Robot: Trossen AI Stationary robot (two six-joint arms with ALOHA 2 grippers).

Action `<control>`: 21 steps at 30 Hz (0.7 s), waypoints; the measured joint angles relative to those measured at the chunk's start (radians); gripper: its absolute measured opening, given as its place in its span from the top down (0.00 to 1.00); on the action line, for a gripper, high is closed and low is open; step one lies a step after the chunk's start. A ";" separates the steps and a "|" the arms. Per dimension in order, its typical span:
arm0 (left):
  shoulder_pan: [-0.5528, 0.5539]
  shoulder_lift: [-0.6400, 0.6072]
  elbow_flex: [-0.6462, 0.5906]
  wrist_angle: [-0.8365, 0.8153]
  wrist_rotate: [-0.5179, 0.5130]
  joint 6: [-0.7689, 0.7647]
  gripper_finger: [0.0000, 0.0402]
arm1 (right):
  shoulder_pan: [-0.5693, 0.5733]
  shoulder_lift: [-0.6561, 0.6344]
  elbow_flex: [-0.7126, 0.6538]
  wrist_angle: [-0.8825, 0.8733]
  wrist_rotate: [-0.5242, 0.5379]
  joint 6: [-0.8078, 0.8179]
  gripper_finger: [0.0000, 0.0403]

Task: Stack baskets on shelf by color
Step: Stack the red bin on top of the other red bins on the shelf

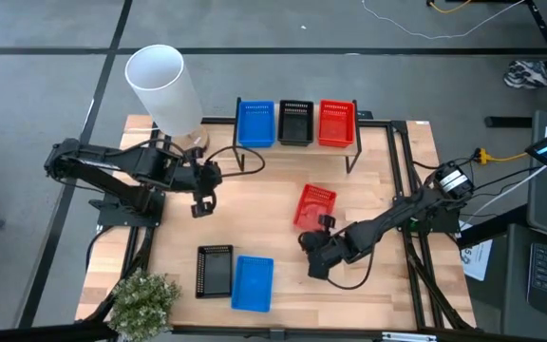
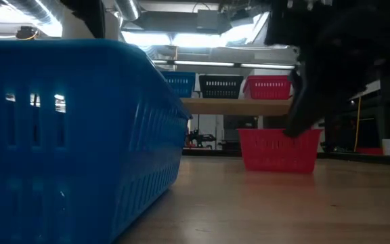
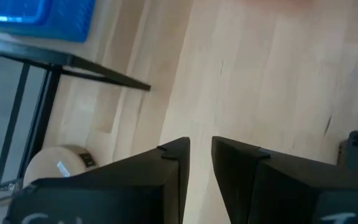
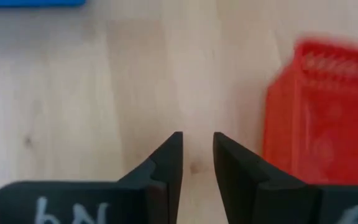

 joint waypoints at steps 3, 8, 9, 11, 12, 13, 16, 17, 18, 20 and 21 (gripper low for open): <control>-0.001 -0.002 -0.005 0.006 -0.001 0.001 0.85 | 0.001 -0.001 0.033 -0.008 0.052 -0.134 0.78; -0.001 -0.001 -0.022 0.003 -0.001 0.003 0.85 | -0.015 -0.003 0.058 -0.047 0.194 -0.186 0.78; -0.001 -0.002 -0.025 -0.003 -0.001 0.003 0.85 | -0.022 -0.003 0.058 -0.065 0.189 -0.180 0.78; -0.001 -0.018 -0.030 -0.011 0.000 0.003 0.85 | -0.038 -0.001 0.057 -0.093 0.162 -0.152 0.78; -0.001 -0.027 -0.030 -0.016 -0.001 0.003 0.85 | -0.044 0.002 0.052 -0.091 0.148 -0.138 0.78; -0.001 -0.035 -0.031 -0.017 -0.003 0.003 0.85 | -0.048 0.003 0.046 -0.094 0.134 -0.132 0.78; -0.001 -0.047 -0.039 -0.021 -0.028 0.019 0.85 | -0.057 0.009 0.029 -0.080 0.102 -0.128 0.78; -0.001 -0.049 -0.039 -0.021 -0.038 0.023 0.85 | -0.060 0.010 0.019 -0.079 0.097 -0.119 0.78; -0.001 -0.053 -0.039 -0.022 -0.045 0.023 0.85 | -0.061 0.010 0.009 -0.085 0.095 -0.106 0.78; -0.001 -0.070 -0.039 -0.028 -0.048 0.023 0.85 | -0.068 0.011 -0.010 -0.087 0.093 -0.074 0.78; -0.001 -0.077 -0.039 -0.029 -0.050 0.023 0.85 | -0.073 0.011 -0.018 -0.087 0.093 -0.049 0.78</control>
